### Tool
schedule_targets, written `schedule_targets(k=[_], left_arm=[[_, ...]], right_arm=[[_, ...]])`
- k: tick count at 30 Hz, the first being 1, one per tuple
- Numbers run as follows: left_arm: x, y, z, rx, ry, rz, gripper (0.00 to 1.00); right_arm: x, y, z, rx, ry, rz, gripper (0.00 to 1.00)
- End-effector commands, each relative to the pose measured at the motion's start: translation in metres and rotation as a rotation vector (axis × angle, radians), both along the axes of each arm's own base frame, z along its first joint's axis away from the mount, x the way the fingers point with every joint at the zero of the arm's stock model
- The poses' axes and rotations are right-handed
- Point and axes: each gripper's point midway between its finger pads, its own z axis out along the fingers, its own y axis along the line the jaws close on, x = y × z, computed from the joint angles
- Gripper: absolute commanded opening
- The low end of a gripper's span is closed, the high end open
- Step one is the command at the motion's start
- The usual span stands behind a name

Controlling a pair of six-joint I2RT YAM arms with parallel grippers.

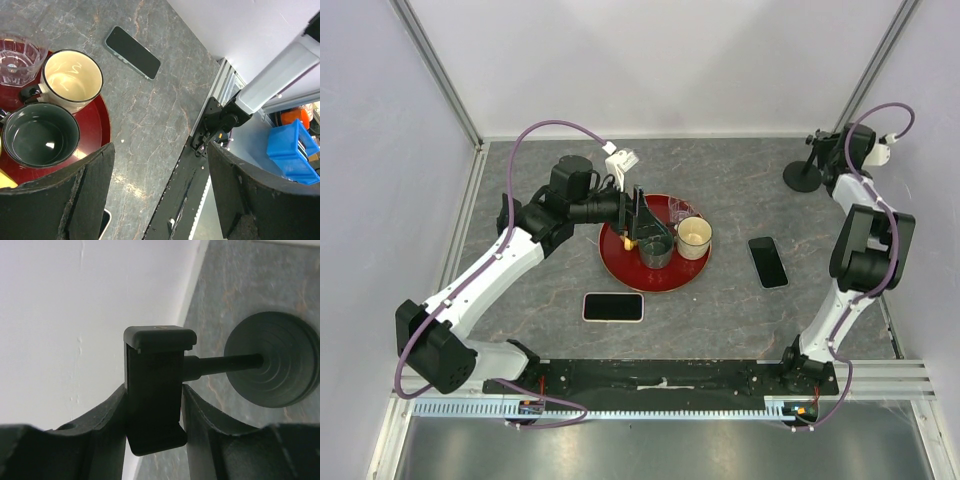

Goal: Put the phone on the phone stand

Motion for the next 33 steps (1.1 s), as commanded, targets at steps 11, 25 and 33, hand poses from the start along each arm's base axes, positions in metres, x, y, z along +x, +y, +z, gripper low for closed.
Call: schedule_targets(k=[11, 25, 33], left_arm=[[0.005, -0.005, 0.006, -0.018, -0.035, -0.019, 0.79], [0.006, -0.003, 0.008, -0.018, -0.054, -0.006, 0.79], [0.006, -0.003, 0.006, -0.014, -0.051, -0.007, 0.79]], right_arm=[[-0.101, 0.147, 0.013, 0.068, -0.042, 0.145, 0.00], [-0.147, 0.195, 0.023, 0.128, -0.073, 0.050, 0.16], [-0.153, 0.224, 0.032, 0.042, -0.075, 0.244, 0.85]])
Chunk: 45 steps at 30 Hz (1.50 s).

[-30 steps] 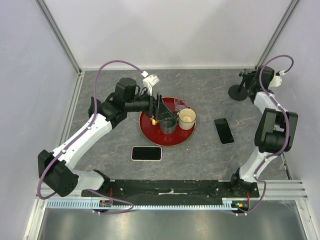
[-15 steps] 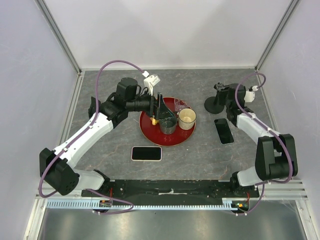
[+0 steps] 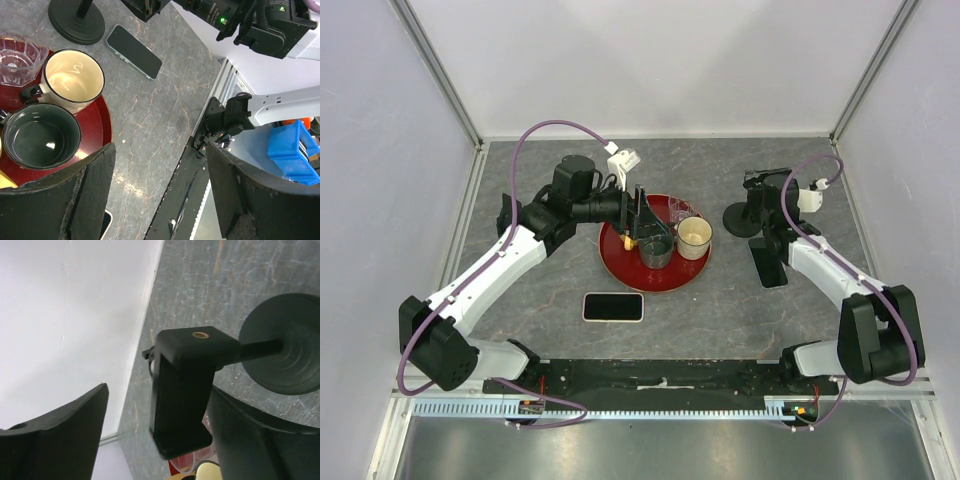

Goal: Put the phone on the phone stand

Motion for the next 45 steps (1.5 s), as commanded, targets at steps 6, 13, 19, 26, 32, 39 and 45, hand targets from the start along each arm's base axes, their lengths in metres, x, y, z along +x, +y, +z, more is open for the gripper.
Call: schedule_targets(k=[6, 13, 19, 26, 32, 39, 45], left_arm=[[0.001, 0.001, 0.016, -0.026, -0.069, -0.007, 0.79], [-0.005, 0.001, 0.025, -0.047, -0.087, -0.019, 0.79], [-0.011, -0.002, 0.030, -0.072, -0.082, -0.042, 0.79], [-0.011, -0.002, 0.028, -0.069, -0.082, -0.043, 0.79], [-0.013, -0.003, 0.029, -0.066, -0.088, -0.044, 0.79], [-0.017, -0.003, 0.032, -0.075, -0.087, -0.058, 0.79], [-0.017, -0.003, 0.032, -0.075, -0.087, -0.058, 0.79]], right_arm=[[-0.022, 0.052, 0.046, -0.315, -0.107, 0.493, 0.98], [-0.090, 0.031, 0.028, -0.689, 0.012, 0.719, 0.98], [-0.131, -0.036, 0.022, -0.820, 0.162, 0.456, 0.98], [-0.144, -0.098, -0.001, -0.729, 0.301, 0.189, 0.98], [-0.129, -0.112, -0.063, -0.458, 0.395, 0.378, 0.98], [-0.122, -0.094, -0.110, -0.319, 0.469, 0.548, 0.98], [-0.131, -0.084, -0.141, -0.244, 0.514, 0.587, 0.98]])
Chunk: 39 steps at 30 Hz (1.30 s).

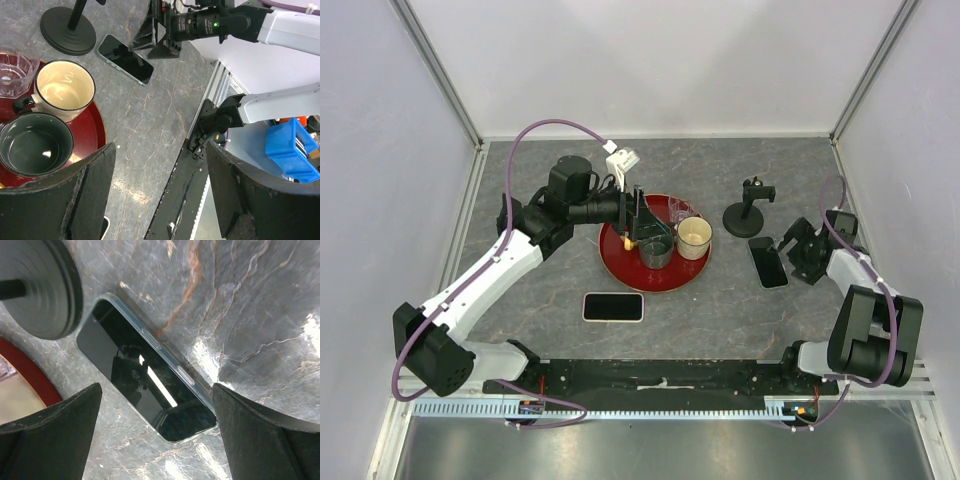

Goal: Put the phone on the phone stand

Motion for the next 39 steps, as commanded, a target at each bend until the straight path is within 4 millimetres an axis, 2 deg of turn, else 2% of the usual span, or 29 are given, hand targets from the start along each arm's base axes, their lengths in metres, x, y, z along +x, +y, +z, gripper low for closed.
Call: schedule_targets(k=[1, 7, 11, 16, 17, 20, 22, 25, 31, 36, 39], left_arm=[[-0.007, -0.002, 0.015, -0.040, -0.042, -0.033, 0.79], [-0.007, -0.002, 0.014, -0.039, -0.036, -0.034, 0.79], [-0.007, -0.002, 0.012, -0.037, -0.032, -0.034, 0.79], [-0.006, -0.002, 0.013, -0.036, -0.034, -0.033, 0.79], [-0.006, -0.002, 0.012, -0.035, -0.034, -0.030, 0.79], [-0.005, -0.002, 0.011, -0.031, -0.031, -0.029, 0.79], [-0.005, -0.003, 0.010, -0.031, -0.027, -0.030, 0.79], [-0.005, -0.003, 0.009, -0.027, -0.026, -0.029, 0.79], [-0.004, -0.003, 0.009, -0.026, -0.026, -0.028, 0.79], [-0.003, -0.002, 0.008, -0.022, -0.029, -0.023, 0.79], [-0.002, -0.002, 0.006, -0.016, -0.026, -0.021, 0.79]], right_arm=[[-0.002, 0.013, -0.012, 0.062, -0.018, 0.048, 0.98], [-0.009, 0.021, -0.018, 0.085, 0.004, 0.070, 0.98], [-0.010, 0.044, -0.014, 0.149, -0.007, 0.123, 0.98], [-0.016, 0.064, -0.009, 0.090, 0.013, 0.158, 0.98], [-0.018, 0.074, -0.008, 0.070, 0.016, 0.194, 0.98], [-0.020, 0.073, -0.008, -0.068, 0.048, 0.208, 0.98], [-0.020, 0.058, -0.009, -0.170, 0.085, 0.167, 0.98], [-0.016, 0.056, -0.005, -0.220, 0.104, 0.147, 0.98], [-0.002, 0.068, -0.002, -0.204, 0.104, 0.086, 0.98], [0.003, 0.072, -0.012, -0.244, 0.150, 0.020, 0.98], [0.002, 0.081, -0.019, -0.258, 0.173, 0.028, 0.98]])
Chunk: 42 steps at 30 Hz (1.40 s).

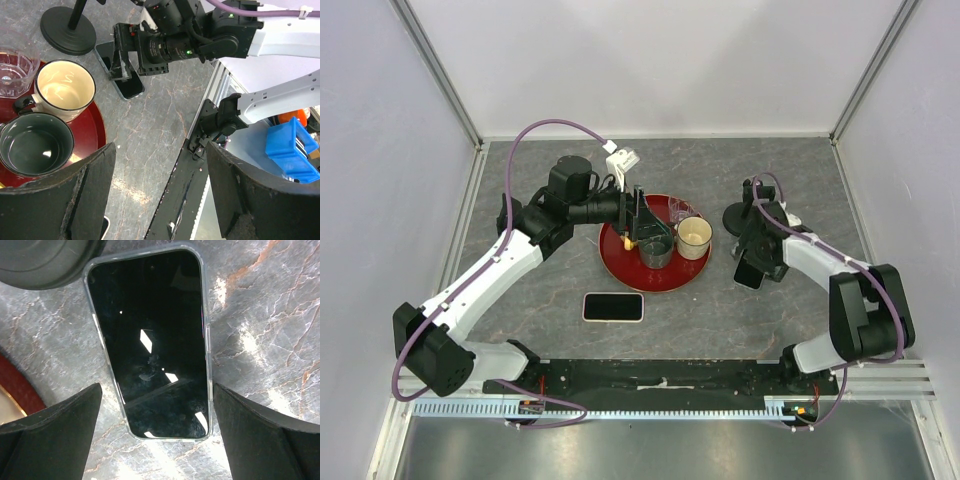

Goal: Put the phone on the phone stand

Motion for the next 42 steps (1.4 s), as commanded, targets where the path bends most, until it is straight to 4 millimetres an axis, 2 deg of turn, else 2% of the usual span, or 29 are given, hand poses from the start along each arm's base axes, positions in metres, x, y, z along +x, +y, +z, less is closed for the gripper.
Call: schedule_targets(k=[1, 6, 10, 12, 14, 15, 16, 18, 21, 22, 24, 25, 26, 30, 34, 36, 37, 38, 39, 40, 42], left_arm=[[-0.002, -0.002, 0.005, -0.015, -0.025, -0.022, 0.79], [-0.001, -0.002, 0.003, -0.007, -0.023, -0.017, 0.79], [0.000, -0.002, 0.003, -0.006, -0.022, -0.017, 0.79], [0.000, -0.002, 0.002, -0.004, -0.020, -0.016, 0.79], [0.001, -0.002, 0.001, 0.000, -0.021, -0.013, 0.79], [0.001, -0.002, 0.000, 0.001, -0.019, -0.014, 0.79], [0.001, -0.003, 0.000, 0.000, -0.016, -0.016, 0.79], [0.001, -0.004, 0.000, -0.002, -0.013, -0.022, 0.79], [0.000, -0.004, -0.001, -0.001, -0.009, -0.023, 0.79], [0.001, -0.004, -0.001, -0.001, -0.006, -0.022, 0.79], [0.001, -0.004, -0.002, -0.001, -0.008, -0.024, 0.79], [0.001, -0.004, -0.002, 0.001, -0.007, -0.021, 0.79], [0.002, -0.004, -0.002, 0.001, -0.008, -0.020, 0.79], [0.005, -0.006, -0.011, 0.016, 0.008, -0.015, 0.79], [0.000, -0.015, -0.013, 0.025, 0.008, -0.033, 0.78], [-0.003, -0.021, -0.013, 0.025, 0.026, -0.037, 0.76], [-0.003, -0.028, -0.008, 0.025, 0.032, -0.029, 0.73], [-0.005, -0.033, -0.003, 0.013, 0.067, -0.013, 0.68], [-0.007, -0.038, 0.003, 0.002, 0.077, -0.006, 0.67], [-0.013, -0.051, 0.013, -0.013, 0.067, -0.022, 0.66], [-0.020, -0.065, 0.022, -0.019, 0.033, -0.049, 0.66]], right_arm=[[0.007, 0.003, 0.000, -0.045, 0.006, -0.066, 0.98], [-0.006, -0.007, -0.012, -0.162, 0.102, -0.080, 0.98], [-0.012, 0.000, -0.022, -0.127, 0.137, -0.059, 0.98], [-0.014, 0.005, -0.024, -0.102, 0.143, -0.050, 0.93], [-0.019, 0.010, -0.025, -0.073, 0.158, -0.024, 0.63], [-0.022, 0.009, -0.025, -0.075, 0.166, -0.020, 0.53], [-0.024, 0.012, -0.022, -0.060, 0.165, -0.008, 0.50], [-0.031, 0.013, -0.023, -0.047, 0.174, 0.015, 0.49], [-0.042, 0.020, -0.022, 0.009, 0.157, 0.029, 0.44], [-0.043, 0.022, -0.016, 0.031, 0.128, 0.032, 0.30], [-0.050, 0.030, -0.019, 0.088, 0.110, 0.056, 0.18], [-0.049, 0.035, -0.012, 0.116, 0.070, 0.070, 0.05], [-0.050, 0.037, -0.014, 0.137, 0.050, 0.078, 0.00], [-0.046, 0.053, 0.004, 0.238, -0.065, 0.112, 0.00], [-0.040, 0.060, 0.029, 0.324, -0.216, 0.091, 0.00], [-0.041, 0.060, 0.033, 0.350, -0.257, 0.065, 0.00], [-0.039, 0.058, 0.043, 0.355, -0.304, 0.045, 0.00], [-0.041, 0.056, 0.043, 0.367, -0.319, 0.022, 0.00], [-0.041, 0.055, 0.046, 0.375, -0.344, 0.012, 0.00], [-0.039, 0.055, 0.059, 0.394, -0.406, 0.010, 0.00], [-0.041, 0.053, 0.064, 0.423, -0.462, -0.021, 0.00]])
